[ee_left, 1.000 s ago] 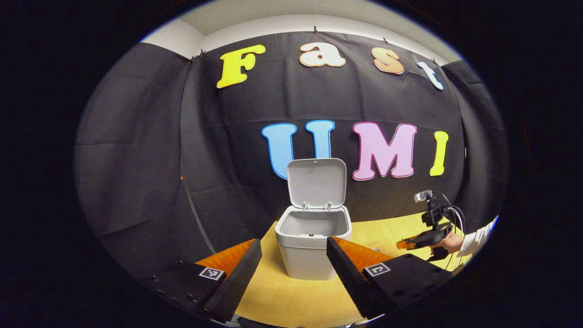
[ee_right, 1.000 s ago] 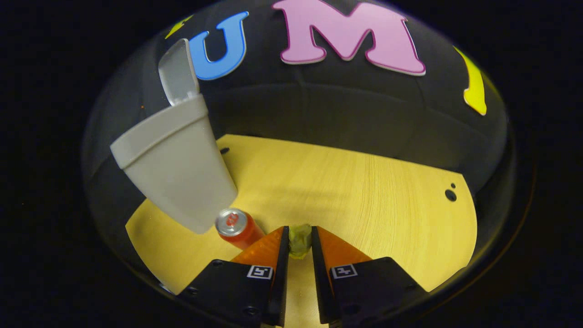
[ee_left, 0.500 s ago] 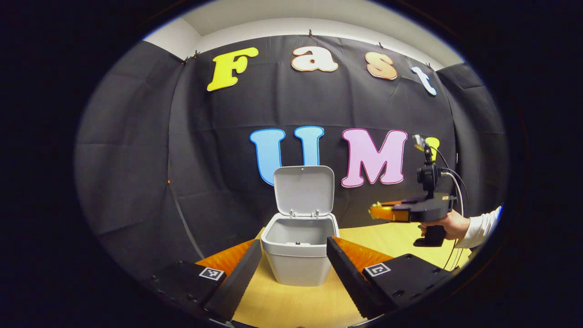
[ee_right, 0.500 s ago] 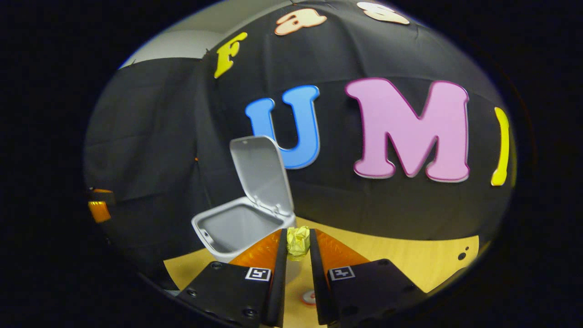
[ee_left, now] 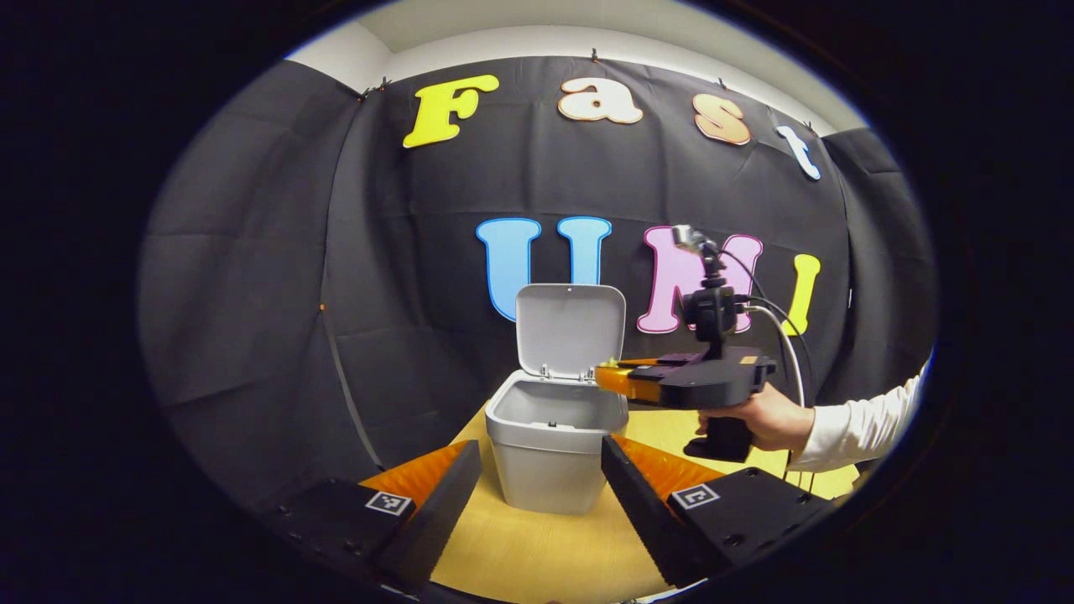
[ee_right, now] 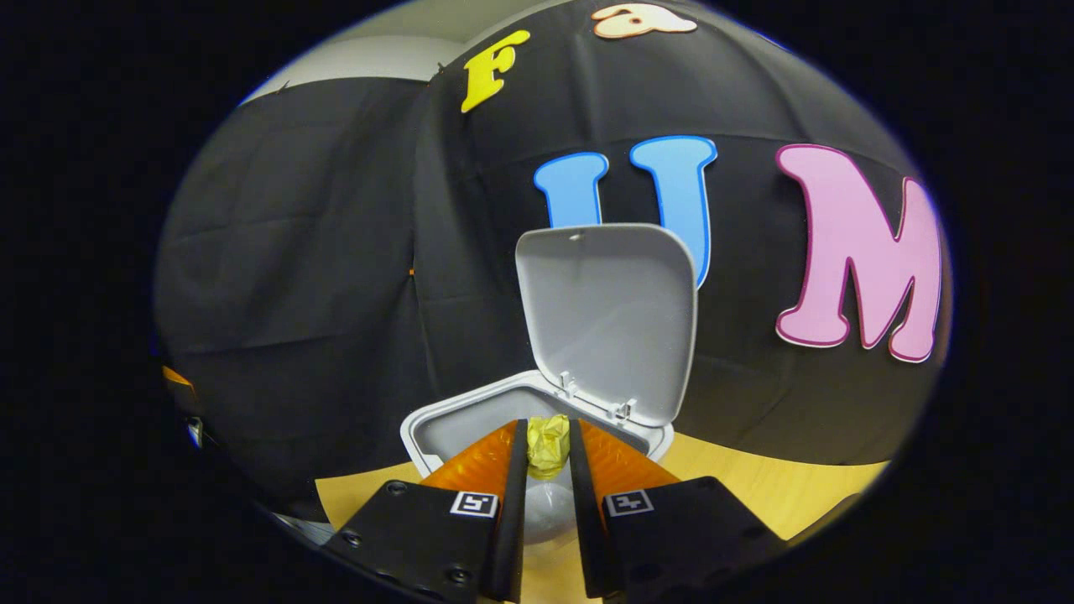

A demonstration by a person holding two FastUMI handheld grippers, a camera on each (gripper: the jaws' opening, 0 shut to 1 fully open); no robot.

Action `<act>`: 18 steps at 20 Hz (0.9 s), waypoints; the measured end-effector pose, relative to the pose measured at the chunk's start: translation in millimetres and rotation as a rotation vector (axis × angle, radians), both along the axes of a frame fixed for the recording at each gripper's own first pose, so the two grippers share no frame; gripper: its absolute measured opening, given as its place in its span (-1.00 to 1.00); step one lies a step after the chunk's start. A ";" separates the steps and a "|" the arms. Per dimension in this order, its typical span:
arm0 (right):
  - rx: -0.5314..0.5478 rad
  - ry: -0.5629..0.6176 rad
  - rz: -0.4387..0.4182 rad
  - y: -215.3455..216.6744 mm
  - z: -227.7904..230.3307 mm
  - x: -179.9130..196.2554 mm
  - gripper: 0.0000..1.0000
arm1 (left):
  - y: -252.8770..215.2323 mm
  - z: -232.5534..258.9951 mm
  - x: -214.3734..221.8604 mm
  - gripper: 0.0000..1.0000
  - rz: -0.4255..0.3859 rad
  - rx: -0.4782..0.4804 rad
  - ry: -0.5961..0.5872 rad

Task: Press the lid of the desktop garbage bin to open it, pick up the crumpled paper on the desktop and throw it into the bin, then pick up the pop can on the desktop and drop it into the bin, and finally close the garbage bin lid.

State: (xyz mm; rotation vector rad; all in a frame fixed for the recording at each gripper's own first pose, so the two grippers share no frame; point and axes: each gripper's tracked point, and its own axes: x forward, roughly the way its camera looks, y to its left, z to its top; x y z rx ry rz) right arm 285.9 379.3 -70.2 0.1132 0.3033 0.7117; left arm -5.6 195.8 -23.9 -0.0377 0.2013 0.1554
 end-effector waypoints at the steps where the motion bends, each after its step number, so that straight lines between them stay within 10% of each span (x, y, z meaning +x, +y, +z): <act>1: -0.010 0.019 -0.001 3.3 -7.1 1.4 -0.36 | -0.9 -2.6 -1.7 0.93 -0.001 0.001 0.004; 5: -0.026 0.064 -0.008 2.0 -17.8 1.4 0.97 | -15.1 -19.1 1.6 0.94 -0.026 -0.026 0.016; 18: -0.040 -0.031 -0.258 -183.8 29.8 2.0 0.94 | -126.3 -86.2 80.1 0.94 -0.233 -0.080 0.055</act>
